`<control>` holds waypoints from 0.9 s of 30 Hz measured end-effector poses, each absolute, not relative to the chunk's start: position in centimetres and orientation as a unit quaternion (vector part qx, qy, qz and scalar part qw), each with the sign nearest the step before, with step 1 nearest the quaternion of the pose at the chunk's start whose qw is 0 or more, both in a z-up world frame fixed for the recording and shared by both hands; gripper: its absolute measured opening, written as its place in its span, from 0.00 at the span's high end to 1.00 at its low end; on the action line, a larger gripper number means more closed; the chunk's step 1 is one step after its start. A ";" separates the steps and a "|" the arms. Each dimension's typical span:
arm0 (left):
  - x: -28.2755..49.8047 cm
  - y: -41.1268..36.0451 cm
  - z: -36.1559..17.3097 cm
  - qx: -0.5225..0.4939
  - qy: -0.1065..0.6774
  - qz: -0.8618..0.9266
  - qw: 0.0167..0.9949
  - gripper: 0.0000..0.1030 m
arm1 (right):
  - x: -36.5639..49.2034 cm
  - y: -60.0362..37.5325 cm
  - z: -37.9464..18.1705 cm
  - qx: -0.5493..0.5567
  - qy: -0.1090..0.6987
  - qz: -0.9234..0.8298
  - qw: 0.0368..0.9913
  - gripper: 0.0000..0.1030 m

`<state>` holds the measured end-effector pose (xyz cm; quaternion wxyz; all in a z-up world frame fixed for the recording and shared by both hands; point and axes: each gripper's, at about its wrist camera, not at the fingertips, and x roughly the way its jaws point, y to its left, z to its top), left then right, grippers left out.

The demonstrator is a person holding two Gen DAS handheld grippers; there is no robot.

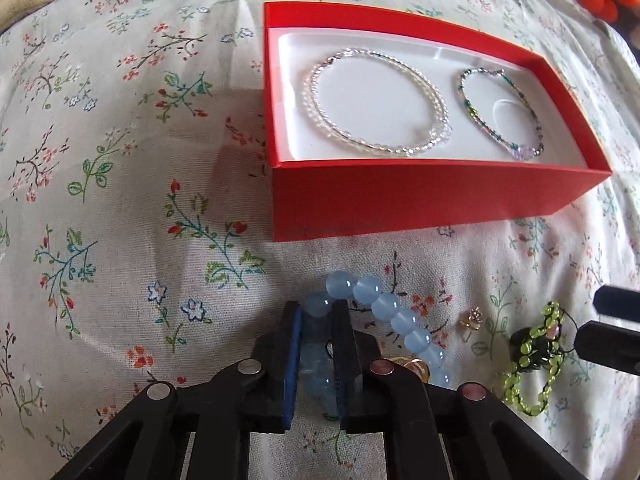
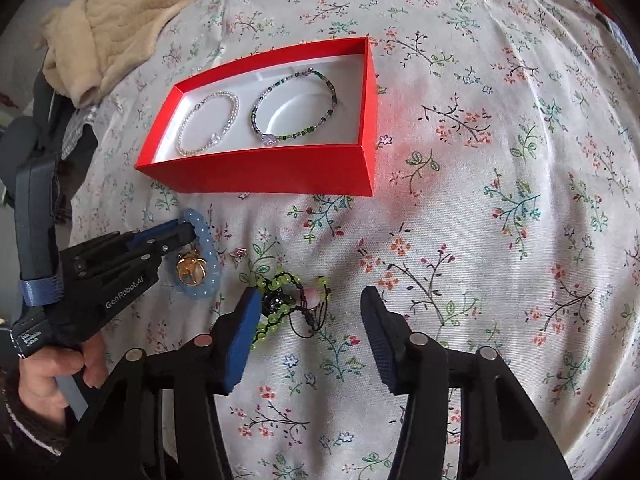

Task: Organize jewelry
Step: 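Grasp the pale blue bead bracelet with the left tool while the right tool grasps the lime-green bracelet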

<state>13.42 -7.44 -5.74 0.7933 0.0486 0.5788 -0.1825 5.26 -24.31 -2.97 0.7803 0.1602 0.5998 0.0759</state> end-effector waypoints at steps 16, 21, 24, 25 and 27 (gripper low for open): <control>11.9 -2.8 -3.0 -0.016 0.576 -0.191 0.795 0.91 | 6.5 -21.5 -3.6 0.120 0.595 0.111 0.787 1.00; 10.6 -2.1 -0.7 -0.029 0.558 -0.214 0.801 0.91 | 5.7 -21.3 -1.4 0.123 0.571 0.128 0.801 1.00; 9.5 -1.7 0.6 -0.029 0.547 -0.223 0.806 0.91 | 5.1 -21.6 -0.6 0.141 0.563 0.136 0.803 1.00; 9.0 -1.5 1.0 -0.031 0.545 -0.223 0.808 0.91 | 4.9 -21.9 -0.5 0.154 0.564 0.139 0.799 0.98; 8.4 -0.9 1.4 -0.037 0.544 -0.219 0.809 0.91 | 4.6 -22.4 -0.9 0.170 0.577 0.141 0.786 0.97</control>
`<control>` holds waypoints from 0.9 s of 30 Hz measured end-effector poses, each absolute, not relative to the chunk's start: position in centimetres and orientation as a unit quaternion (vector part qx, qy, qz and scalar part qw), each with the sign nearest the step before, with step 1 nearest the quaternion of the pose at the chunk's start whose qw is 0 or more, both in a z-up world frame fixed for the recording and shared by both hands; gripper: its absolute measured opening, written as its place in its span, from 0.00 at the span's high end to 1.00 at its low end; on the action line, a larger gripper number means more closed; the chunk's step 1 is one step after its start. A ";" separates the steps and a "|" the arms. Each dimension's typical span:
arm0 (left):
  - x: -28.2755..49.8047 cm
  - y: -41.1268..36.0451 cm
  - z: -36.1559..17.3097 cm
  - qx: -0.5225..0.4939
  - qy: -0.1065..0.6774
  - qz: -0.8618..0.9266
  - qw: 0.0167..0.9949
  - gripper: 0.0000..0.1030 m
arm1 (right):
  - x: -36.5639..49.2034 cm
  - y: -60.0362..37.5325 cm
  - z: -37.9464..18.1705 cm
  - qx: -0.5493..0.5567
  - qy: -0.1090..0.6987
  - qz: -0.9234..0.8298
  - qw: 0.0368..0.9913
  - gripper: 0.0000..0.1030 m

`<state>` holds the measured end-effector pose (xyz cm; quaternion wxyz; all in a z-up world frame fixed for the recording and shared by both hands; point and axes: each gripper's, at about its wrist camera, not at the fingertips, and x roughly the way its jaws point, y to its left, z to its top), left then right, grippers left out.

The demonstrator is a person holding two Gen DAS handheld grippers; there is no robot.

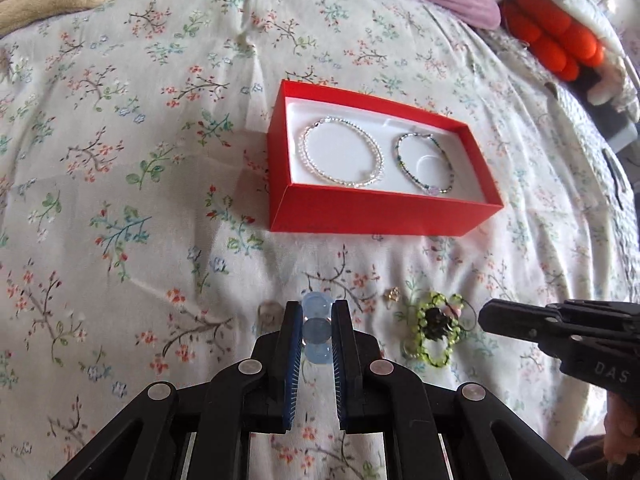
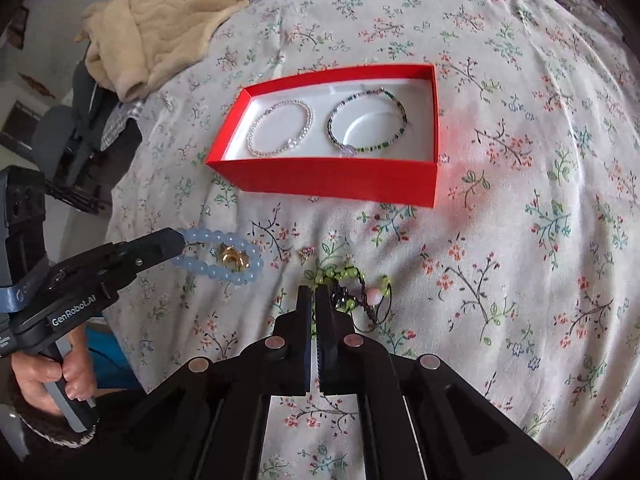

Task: Organize jewelry
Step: 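Grasp the pale blue bead bracelet with the left tool while the right tool grasps the lime-green bracelet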

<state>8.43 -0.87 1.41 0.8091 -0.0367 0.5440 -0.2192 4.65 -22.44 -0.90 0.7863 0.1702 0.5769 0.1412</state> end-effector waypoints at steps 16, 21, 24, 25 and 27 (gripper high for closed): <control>5.9 3.8 -2.2 -0.006 0.579 -0.193 0.792 0.65 | 3.8 -22.1 -5.1 0.249 0.617 0.129 0.735 0.44; 6.2 1.9 -3.5 0.045 0.579 -0.204 0.788 0.61 | 4.3 -21.5 -6.1 0.250 0.614 0.112 0.740 0.58; 6.7 1.2 -4.4 0.063 0.583 -0.196 0.786 0.61 | 4.4 -21.8 -6.3 0.258 0.607 0.103 0.744 0.73; 6.8 1.0 -4.6 0.067 0.582 -0.195 0.787 0.61 | 4.5 -21.9 -6.3 0.258 0.607 0.101 0.744 0.80; 6.8 0.6 -4.9 0.079 0.580 -0.196 0.787 0.61 | 4.4 -22.0 -6.5 0.258 0.610 0.103 0.742 0.88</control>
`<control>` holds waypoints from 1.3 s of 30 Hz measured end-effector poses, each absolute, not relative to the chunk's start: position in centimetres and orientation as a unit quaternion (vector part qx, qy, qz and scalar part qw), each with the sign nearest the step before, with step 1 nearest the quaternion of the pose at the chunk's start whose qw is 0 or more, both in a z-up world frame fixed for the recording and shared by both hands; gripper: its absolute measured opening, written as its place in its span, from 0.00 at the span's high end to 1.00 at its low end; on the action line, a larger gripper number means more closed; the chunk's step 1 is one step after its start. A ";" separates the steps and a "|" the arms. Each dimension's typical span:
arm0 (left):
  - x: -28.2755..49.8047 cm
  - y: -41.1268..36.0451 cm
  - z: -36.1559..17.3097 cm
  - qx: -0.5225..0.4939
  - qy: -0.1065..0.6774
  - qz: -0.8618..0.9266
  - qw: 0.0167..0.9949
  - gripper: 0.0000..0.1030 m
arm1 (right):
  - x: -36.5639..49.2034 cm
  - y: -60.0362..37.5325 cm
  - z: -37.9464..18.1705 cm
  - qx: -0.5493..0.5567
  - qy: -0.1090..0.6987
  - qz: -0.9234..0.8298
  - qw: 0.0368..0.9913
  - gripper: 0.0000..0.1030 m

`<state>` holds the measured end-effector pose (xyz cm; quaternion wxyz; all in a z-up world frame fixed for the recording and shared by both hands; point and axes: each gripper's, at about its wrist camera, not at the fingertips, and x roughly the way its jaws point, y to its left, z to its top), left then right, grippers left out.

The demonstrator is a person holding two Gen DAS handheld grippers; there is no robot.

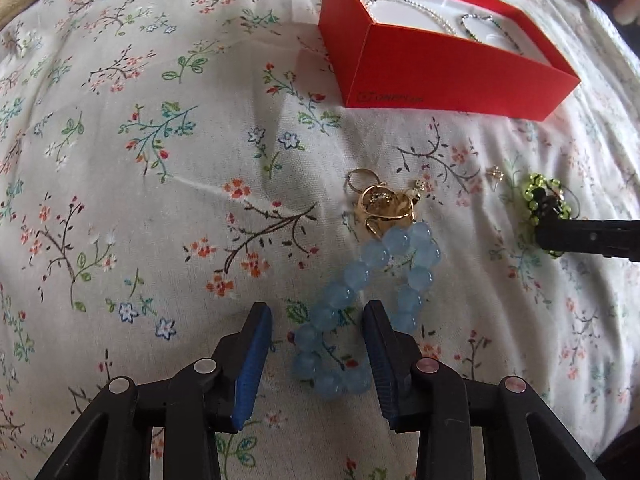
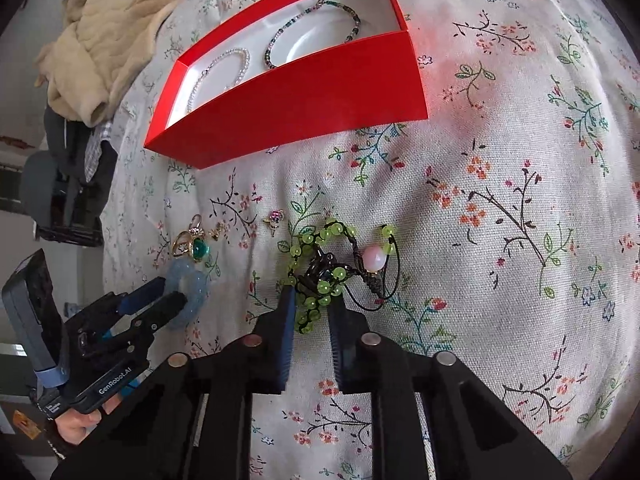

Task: Organize jewelry
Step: 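Grasp the pale blue bead bracelet with the left tool while the right tool grasps the lime-green bracelet, then carry both held bracelets over the red box and lower them inside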

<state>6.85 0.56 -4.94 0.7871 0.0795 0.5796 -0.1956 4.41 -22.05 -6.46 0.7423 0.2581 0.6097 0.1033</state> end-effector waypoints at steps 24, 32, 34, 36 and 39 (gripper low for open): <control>4.9 -1.5 1.5 0.025 0.527 -0.240 0.815 0.92 | 1.4 -24.7 2.2 0.245 0.530 0.143 0.799 0.91; 5.4 -3.3 4.4 0.008 0.496 -0.258 0.829 0.92 | 2.1 -24.7 3.8 0.243 0.510 0.138 0.813 0.91; 5.7 -3.6 4.9 0.000 0.491 -0.260 0.831 0.92 | 2.5 -24.9 4.1 0.245 0.504 0.135 0.817 0.91; 6.2 -4.1 5.5 -0.012 0.485 -0.262 0.834 0.92 | 3.0 -25.1 4.4 0.248 0.498 0.130 0.821 0.91; 6.9 -4.8 6.3 -0.028 0.475 -0.265 0.839 0.92 | 4.0 -25.6 4.7 0.257 0.489 0.125 0.824 0.91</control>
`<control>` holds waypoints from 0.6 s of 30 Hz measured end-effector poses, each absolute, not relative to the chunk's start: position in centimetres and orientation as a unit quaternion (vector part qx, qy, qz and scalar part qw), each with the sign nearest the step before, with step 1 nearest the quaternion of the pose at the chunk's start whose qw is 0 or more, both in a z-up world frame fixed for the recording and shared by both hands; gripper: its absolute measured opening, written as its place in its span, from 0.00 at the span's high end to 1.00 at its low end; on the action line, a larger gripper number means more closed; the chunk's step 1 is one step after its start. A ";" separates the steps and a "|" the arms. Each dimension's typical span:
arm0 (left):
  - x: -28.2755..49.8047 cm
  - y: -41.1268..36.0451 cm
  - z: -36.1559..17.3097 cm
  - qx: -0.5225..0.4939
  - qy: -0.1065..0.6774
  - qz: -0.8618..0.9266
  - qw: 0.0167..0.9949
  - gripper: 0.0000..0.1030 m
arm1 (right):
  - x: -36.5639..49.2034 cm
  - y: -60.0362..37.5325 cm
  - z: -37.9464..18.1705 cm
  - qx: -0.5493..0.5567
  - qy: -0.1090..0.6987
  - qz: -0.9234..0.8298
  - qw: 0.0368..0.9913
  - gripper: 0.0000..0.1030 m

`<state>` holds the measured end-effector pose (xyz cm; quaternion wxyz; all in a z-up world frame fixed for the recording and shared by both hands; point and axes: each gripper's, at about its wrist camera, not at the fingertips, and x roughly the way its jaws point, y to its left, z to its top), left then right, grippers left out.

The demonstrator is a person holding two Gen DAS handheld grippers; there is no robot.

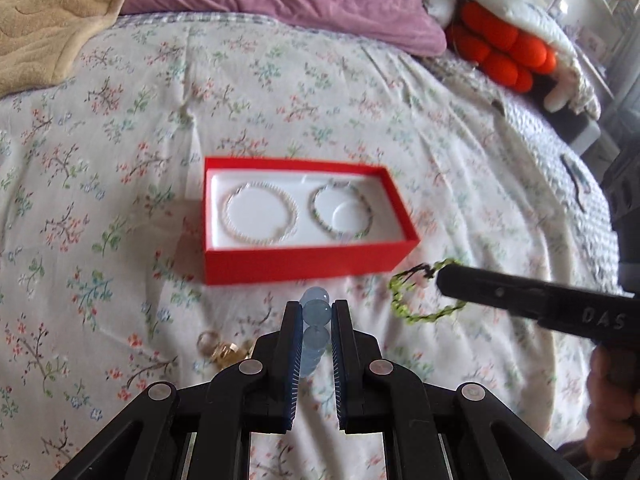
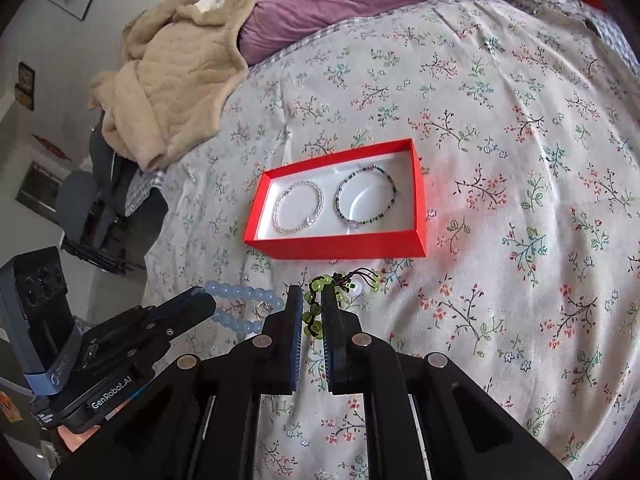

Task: Organize jewelry
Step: 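Carry both held bracelets over the red box and lower them inside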

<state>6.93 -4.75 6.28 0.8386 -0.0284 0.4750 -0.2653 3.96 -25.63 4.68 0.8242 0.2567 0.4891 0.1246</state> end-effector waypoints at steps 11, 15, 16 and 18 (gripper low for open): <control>10.8 -8.1 8.2 -0.108 0.426 -0.293 0.849 0.92 | 7.7 -28.1 4.9 0.281 0.458 0.092 0.839 0.91; 12.5 -8.4 6.8 -0.129 0.426 -0.285 0.849 0.92 | 8.7 -28.3 4.9 0.269 0.446 0.083 0.849 0.90; 12.9 -8.4 6.2 -0.129 0.432 -0.276 0.849 0.92 | 8.9 -28.3 4.9 0.267 0.444 0.082 0.851 0.90; 13.7 -8.1 5.0 -0.127 0.443 -0.255 0.850 0.92 | 9.4 -28.1 4.8 0.262 0.441 0.079 0.855 0.90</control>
